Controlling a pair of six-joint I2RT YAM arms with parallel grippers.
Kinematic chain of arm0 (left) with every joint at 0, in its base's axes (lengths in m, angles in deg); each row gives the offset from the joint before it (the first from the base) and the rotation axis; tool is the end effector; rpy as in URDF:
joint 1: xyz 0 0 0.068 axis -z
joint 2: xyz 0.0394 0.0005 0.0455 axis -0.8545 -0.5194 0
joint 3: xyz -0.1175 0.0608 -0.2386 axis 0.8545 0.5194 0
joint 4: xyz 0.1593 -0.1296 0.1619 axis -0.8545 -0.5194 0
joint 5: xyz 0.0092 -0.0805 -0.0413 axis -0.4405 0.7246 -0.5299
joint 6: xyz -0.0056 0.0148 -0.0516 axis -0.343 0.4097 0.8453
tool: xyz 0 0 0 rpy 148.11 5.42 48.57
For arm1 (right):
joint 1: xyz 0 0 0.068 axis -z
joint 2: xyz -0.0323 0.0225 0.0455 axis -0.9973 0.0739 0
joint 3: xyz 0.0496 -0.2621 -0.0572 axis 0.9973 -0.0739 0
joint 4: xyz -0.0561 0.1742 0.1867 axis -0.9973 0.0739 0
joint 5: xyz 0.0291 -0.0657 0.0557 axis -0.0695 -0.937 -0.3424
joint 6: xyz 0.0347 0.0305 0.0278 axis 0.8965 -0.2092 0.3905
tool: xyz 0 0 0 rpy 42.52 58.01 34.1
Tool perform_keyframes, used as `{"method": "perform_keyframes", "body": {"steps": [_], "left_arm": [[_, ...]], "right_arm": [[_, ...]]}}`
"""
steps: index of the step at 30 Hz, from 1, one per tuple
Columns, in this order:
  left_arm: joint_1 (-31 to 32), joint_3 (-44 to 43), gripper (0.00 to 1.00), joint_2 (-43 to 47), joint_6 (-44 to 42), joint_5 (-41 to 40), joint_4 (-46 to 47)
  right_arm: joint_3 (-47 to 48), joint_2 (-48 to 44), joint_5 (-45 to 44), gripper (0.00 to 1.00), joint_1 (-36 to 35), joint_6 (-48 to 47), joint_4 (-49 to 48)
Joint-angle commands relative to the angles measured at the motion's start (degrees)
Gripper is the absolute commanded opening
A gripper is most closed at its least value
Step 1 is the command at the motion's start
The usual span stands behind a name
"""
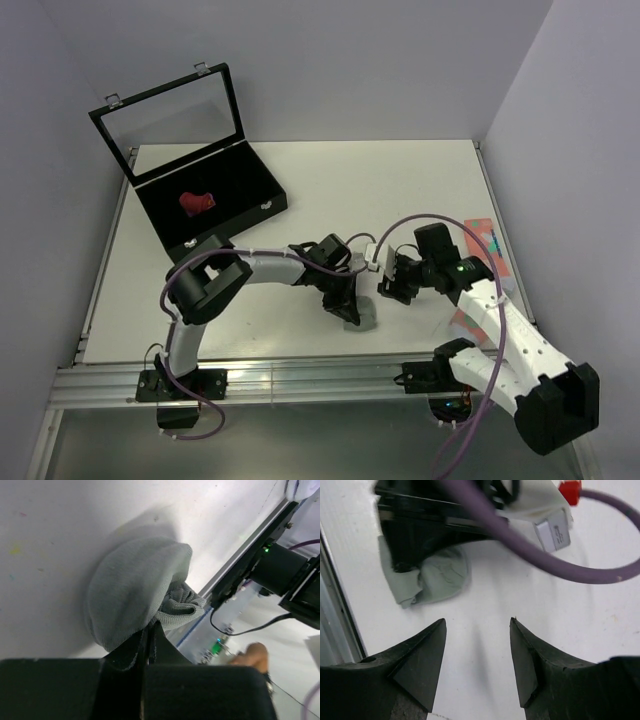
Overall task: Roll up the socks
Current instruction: Roll the sock at the center of the board.
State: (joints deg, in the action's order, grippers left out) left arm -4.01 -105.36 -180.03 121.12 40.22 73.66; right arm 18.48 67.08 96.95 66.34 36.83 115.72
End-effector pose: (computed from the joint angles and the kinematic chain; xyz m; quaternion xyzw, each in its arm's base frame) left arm 0.2104 -0.3331 0.1199 -0.1302 -0.9119 0.3823 0.0734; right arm 0.1636 0.0774 0.2401 -0.6030 0.6946 0.1649 0.3558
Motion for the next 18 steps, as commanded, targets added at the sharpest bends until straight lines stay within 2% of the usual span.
{"method": "perform_keyframes", "body": {"steps": [1, 6, 11, 14, 18], "left_arm": [[-0.8, -0.6, 0.00, -4.9, -1.1, -1.3, -11.9], [-0.9, -4.1, 0.00, -7.3, -1.2, 0.2, -14.7], [-1.2, -5.5, 0.00, -8.8, -1.5, 0.9, -16.1], [-1.3, -5.9, 0.00, -9.5, -1.6, 1.1, -16.5], [-1.3, -7.0, 0.00, -10.2, -2.2, 1.4, -17.5]], "right_arm": [[-1.8, -3.9, 4.2, 0.61, -1.7, -5.5, 2.7], [-2.4, -4.4, 3.3, 0.62, -5.2, -8.3, 7.2], [-8.1, -5.7, -4.1, 0.60, -18.7, -3.8, 3.2], [-10.4, -5.8, -6.3, 0.60, -23.3, -2.4, 1.1], [-12.3, -7.2, -9.2, 0.60, -25.8, -2.3, -2.5]]}}
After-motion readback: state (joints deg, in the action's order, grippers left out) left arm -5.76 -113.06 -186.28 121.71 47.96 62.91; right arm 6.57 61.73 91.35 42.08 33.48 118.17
